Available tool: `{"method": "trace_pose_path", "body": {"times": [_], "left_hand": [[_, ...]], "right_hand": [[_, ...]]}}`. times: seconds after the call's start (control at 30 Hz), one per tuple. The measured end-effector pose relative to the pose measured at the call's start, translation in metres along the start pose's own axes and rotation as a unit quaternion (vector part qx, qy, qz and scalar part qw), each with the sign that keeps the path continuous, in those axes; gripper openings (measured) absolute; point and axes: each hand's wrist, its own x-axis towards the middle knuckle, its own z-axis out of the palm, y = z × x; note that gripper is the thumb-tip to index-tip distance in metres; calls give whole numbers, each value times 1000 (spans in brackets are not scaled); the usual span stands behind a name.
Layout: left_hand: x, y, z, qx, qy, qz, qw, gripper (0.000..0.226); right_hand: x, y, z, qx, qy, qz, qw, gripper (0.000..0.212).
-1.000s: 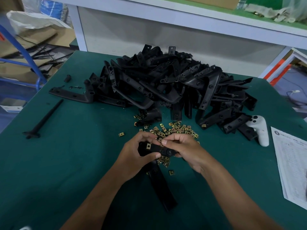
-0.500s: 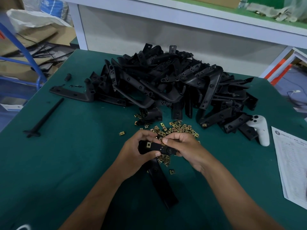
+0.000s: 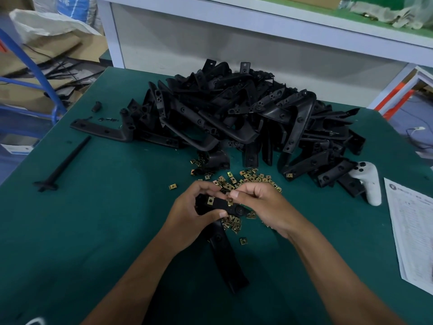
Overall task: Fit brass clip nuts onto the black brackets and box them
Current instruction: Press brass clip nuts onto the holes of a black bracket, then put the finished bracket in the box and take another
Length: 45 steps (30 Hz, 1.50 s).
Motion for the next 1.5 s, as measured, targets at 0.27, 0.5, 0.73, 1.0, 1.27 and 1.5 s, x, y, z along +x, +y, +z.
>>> {"method": "trace_pose_path", "body": {"times": [0.27, 0.5, 0.73, 1.0, 1.27, 1.5], "left_hand": [[0, 1, 0, -28, 17, -16, 999, 41], [2, 5, -2, -19, -20, -17, 999, 43], [0, 5, -3, -24, -6, -16, 1000, 39], [-7, 22, 10, -33, 5, 22, 999, 33], [-1, 74, 63, 12, -92, 89, 992, 22], [-15, 127, 205, 26, -214, 277, 936, 21]], "right_hand": [[-5, 5, 4, -8, 13, -11, 1000, 24], [-12, 11, -2, 45, -9, 24, 999, 21], [-28, 18, -8, 78, 6, 44, 996, 26], [-58, 14, -9, 91, 52, -5, 994, 10], [-152, 11, -66, 81, 197, -19, 977, 18], [-302, 39, -115, 99, 410, 0, 907, 45]]}}
